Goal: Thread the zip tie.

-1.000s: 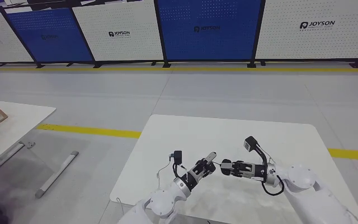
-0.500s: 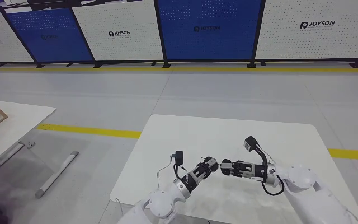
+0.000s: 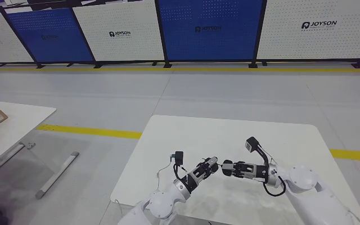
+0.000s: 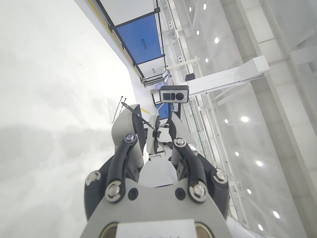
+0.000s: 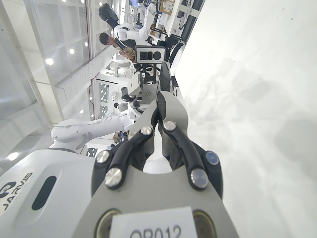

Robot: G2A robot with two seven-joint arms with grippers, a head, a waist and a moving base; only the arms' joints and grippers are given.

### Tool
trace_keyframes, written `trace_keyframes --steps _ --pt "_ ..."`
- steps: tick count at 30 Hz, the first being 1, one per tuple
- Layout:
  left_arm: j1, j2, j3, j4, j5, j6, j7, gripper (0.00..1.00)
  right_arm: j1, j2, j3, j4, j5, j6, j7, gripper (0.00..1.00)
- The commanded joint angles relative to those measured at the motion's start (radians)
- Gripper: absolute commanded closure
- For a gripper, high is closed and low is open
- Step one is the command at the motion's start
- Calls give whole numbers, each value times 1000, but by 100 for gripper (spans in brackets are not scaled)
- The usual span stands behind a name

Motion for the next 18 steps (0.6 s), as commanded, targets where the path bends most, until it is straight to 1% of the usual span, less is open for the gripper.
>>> trace_keyframes --steps 1,2,4,13,18 --pt "2 0 -2 0 2 -2 0 92 0 0 0 0 0 0 0 100" --pt "3 -1 -3 -1 2 -4 3 90 0 0 0 0 0 0 0 100" --pt "5 -1 -3 -1 4 -7 3 100 0 0 0 0 0 0 0 100" --pt "17 -2 -8 -8 15 -21 -3 100 0 0 0 0 0 0 0 100" --pt "20 -2 -9 -10 22 -20 -4 100 0 0 0 0 0 0 0 100"
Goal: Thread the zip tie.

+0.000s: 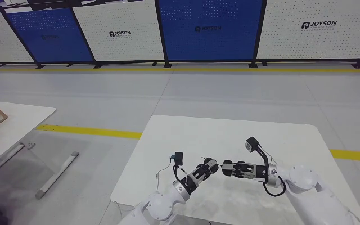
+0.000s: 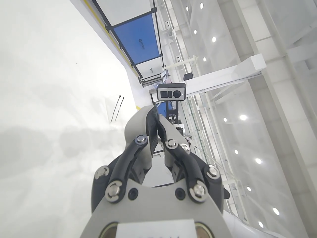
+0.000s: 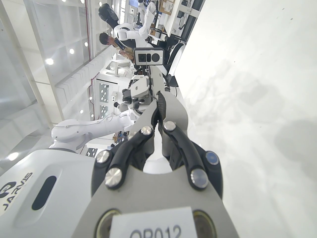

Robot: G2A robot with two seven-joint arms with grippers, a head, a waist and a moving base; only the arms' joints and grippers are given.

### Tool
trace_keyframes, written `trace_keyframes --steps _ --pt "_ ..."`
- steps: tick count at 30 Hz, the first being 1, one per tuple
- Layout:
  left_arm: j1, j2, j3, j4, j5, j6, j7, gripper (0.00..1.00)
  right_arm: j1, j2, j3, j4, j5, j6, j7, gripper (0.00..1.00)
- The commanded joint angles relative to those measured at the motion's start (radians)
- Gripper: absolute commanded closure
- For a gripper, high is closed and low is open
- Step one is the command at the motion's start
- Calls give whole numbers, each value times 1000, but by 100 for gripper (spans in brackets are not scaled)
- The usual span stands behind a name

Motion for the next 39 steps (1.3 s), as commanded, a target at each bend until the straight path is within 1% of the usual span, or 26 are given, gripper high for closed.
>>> trace_keyframes --steps 1,4,5,6,7,8,10,12,13,15,16,31,33,34,35,36,37,38,39 --pt "1 0 0 -1 2 5 -1 100 0 0 0 0 0 0 0 100" --pt "1 0 0 -1 6 10 -6 99 0 0 0 0 0 0 0 100" --pt "1 -1 0 -2 8 9 -11 80 0 0 0 0 0 0 0 100" --pt "1 0 -1 -1 12 7 -17 79 0 0 0 0 0 0 0 100" --pt "2 0 -2 -1 12 6 -18 75 0 0 0 0 0 0 0 100" --pt "3 0 -3 -1 13 5 -19 74 0 0 0 0 0 0 0 100" --pt "4 0 -5 -2 15 5 -20 75 0 0 0 0 0 0 0 100" --pt "5 0 -7 -2 16 4 -19 82 0 0 0 0 0 0 0 100" --pt "5 0 -8 -2 16 3 -18 84 0 0 0 0 0 0 0 100" --pt "6 0 -10 -1 15 3 -15 96 0 0 0 0 0 0 0 100" --pt "6 -1 -11 -1 15 2 -14 100 0 0 0 0 0 0 0 100" --pt "11 -3 -13 -5 30 -2 -10 100 0 0 0 0 0 0 0 100" --pt "13 -4 -14 -8 33 -2 -9 100 -11 0 1 -17 -9 8 -26 100" --pt "13 -4 -14 -9 34 -2 -8 100 -14 1 4 -24 -12 11 -29 85" --pt "14 -4 -14 -10 35 -1 -7 100 -17 2 8 -29 -14 14 -29 66" --pt "14 -4 -15 -11 36 -1 -6 100 -19 3 13 -33 -17 15 -28 54" --pt "14 -4 -16 -13 38 1 -2 100 -22 5 20 -38 -21 15 -28 18" --pt "14 -4 -17 -13 40 5 0 100 -25 7 27 -41 -20 15 -26 0" --pt "13 -5 -17 -14 41 8 2 100 -29 9 35 -45 -17 13 -25 0"
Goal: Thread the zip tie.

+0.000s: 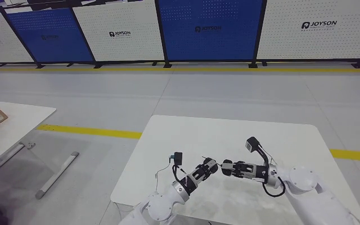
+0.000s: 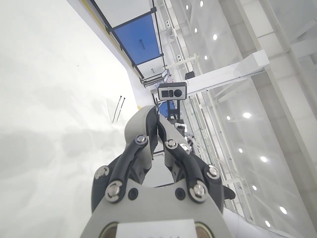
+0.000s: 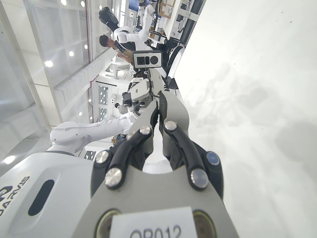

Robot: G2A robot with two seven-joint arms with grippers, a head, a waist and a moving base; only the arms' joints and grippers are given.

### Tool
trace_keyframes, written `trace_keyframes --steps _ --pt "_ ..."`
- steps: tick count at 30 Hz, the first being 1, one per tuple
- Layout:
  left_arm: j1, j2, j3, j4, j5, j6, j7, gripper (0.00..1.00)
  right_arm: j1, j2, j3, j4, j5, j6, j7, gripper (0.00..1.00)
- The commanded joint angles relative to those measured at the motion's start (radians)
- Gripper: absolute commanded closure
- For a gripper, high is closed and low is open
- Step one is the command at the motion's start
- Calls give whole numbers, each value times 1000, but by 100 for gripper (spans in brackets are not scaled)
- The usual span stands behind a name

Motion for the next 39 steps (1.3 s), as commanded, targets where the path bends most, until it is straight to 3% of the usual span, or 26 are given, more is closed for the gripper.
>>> trace_keyframes --steps 1,6,11,24,28,32,37,39 --pt "0 0 0 -2 4 6 2 100 -9 4 17 -6 7 -6 3 0" --pt "2 1 -9 -8 20 34 7 100 -40 19 77 -25 29 -28 16 0" --pt "9 3 -34 -6 -29 41 -10 100 -110 49 189 -91 23 -56 15 0" --pt "9 3 -34 -6 -29 41 -10 100 -110 49 189 -91 23 -56 15 0" --pt "16 4 -79 -10 -139 15 -18 100 -110 49 189 -91 23 -56 15 0" --pt "36 14 -159 -56 -222 -28 -62 100 -110 49 189 -91 23 -56 15 0" --pt "73 25 -241 -194 -207 -48 -82 100 -110 49 189 -91 23 -56 15 0" --pt "91 28 -271 -249 -166 -71 -53 100 -110 49 189 -91 23 -56 15 0"
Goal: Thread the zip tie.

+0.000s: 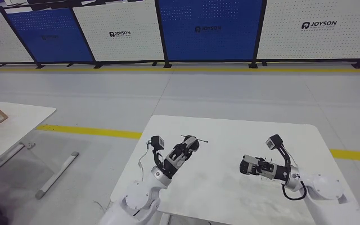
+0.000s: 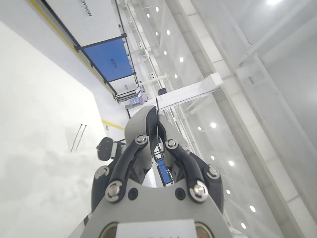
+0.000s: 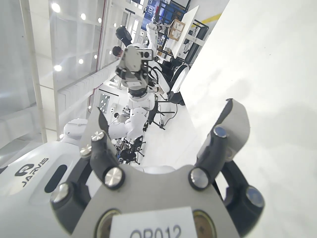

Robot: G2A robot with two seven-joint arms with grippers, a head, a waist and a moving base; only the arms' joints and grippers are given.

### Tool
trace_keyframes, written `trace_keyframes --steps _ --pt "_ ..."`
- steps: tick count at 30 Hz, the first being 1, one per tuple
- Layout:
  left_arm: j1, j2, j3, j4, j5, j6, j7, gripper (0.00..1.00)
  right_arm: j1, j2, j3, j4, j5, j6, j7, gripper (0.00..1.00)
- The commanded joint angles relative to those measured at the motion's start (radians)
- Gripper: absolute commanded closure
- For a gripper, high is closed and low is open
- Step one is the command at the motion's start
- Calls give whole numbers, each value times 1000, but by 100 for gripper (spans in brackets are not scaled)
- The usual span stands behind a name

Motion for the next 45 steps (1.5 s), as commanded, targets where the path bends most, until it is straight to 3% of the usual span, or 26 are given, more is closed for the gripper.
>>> trace_keyframes --steps 1,2,10,12,15,19,24,30,43,45 --pt "15 1 -21 -42 68 -28 50 100 0 0 0 0 0 0 0 0" --pt "20 0 -21 -53 89 -38 72 100 0 0 0 0 0 0 0 0" --pt "20 0 -21 -53 89 -38 72 100 0 0 0 0 0 0 0 0" --pt "12 1 -18 -45 116 -21 55 100 0 0 0 0 0 0 0 0" --pt "2 -2 -11 -16 219 -17 102 100 0 0 0 0 0 0 0 0" --pt "-7 0 4 30 323 37 73 100 0 0 0 0 0 0 0 0" --pt "-6 0 29 108 353 82 24 100 0 0 0 0 0 0 0 0" --pt "-14 -2 73 191 446 95 19 100 0 0 0 0 0 0 0 0" --pt "-14 -3 77 193 433 91 21 100 0 0 0 0 0 0 0 0" --pt "-20 -6 80 188 395 87 28 100 0 0 0 0 0 0 0 0"
